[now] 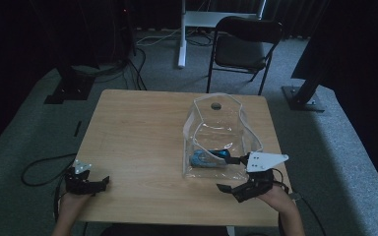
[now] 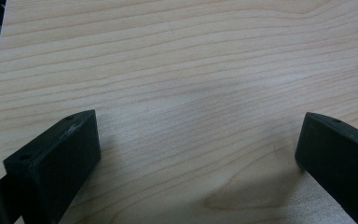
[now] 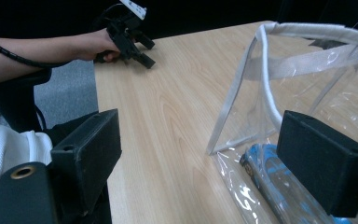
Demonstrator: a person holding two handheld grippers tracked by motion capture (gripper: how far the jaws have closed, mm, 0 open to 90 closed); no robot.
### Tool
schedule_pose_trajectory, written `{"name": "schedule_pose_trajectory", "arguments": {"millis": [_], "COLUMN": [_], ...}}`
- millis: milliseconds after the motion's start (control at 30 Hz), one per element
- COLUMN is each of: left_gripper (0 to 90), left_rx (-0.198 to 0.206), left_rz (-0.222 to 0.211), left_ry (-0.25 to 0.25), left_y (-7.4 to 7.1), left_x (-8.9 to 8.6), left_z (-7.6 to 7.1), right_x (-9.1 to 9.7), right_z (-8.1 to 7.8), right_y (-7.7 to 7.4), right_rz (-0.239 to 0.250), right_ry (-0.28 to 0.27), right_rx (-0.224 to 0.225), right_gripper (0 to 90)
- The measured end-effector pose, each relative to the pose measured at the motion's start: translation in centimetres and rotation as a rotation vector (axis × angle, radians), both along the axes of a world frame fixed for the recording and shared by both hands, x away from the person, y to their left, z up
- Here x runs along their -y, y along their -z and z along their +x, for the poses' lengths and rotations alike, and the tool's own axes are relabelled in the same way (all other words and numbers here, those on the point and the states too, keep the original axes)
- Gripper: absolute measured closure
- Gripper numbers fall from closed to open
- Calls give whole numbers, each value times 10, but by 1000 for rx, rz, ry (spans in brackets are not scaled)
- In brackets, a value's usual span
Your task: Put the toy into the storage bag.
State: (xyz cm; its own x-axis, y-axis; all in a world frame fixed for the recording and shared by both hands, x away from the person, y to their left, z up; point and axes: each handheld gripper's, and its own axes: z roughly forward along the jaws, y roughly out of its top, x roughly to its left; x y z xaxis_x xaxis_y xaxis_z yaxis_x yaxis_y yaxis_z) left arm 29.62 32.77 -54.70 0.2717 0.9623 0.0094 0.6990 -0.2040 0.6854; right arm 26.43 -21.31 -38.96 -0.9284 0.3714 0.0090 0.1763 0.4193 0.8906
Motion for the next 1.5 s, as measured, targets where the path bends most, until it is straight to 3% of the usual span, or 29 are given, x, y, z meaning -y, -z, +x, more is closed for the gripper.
{"name": "schedule_pose_trajectory", "arguments": {"millis": [67,333,767,1067,1500], "left_gripper": [3,3,3,3,3], "left_rx": [0,0,-1,-1,-1], "left_rz": [0,-1,0,0,0], "left_ry": [1,-1,0,-1,0], "left_y": [0,0,0,0,0], "left_x": [0,0,0,0,0], "left_z": [0,0,0,0,0], "right_x": [1,2,4,9,28], "right_z": [-2,-5,0,6,16], "right_y": [2,15,61,87,121], "right_rz": [-2,-14,-19,-37,-46], "right_ry": [-3,-51,-65,-50,48], "right_rx": [10,-33,-107,-126,-180], "right_gripper": [129,129,132,133,133]}}
